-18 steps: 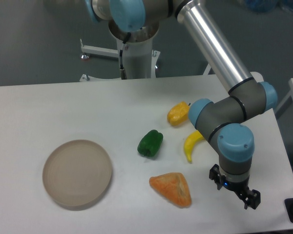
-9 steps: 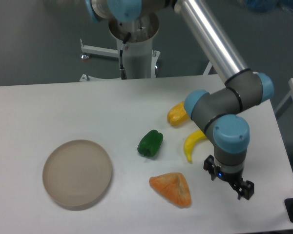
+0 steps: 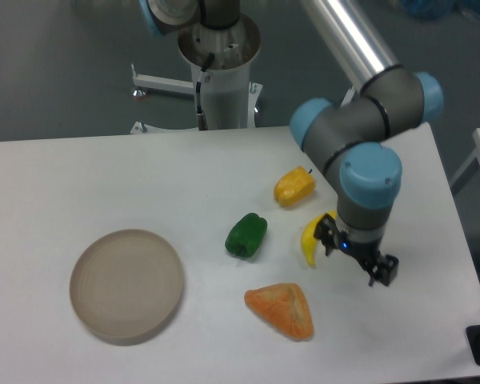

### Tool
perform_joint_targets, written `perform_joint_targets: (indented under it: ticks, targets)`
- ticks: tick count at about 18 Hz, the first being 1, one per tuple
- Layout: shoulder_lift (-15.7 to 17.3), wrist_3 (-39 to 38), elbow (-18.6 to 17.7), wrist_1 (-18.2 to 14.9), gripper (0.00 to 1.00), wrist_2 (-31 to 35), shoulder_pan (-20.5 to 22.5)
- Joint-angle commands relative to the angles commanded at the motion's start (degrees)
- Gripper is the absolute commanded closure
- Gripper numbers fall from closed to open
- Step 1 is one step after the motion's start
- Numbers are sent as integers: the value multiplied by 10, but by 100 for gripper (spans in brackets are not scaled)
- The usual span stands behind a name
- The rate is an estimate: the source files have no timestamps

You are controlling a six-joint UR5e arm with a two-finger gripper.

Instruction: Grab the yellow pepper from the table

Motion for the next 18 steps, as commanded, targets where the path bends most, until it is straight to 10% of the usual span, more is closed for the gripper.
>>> perform_joint_targets:
  ticks: [8,18]
  targets:
    - [95,1,-169,4,0,-4,1]
    - [133,74,-274,10,0,107,-5]
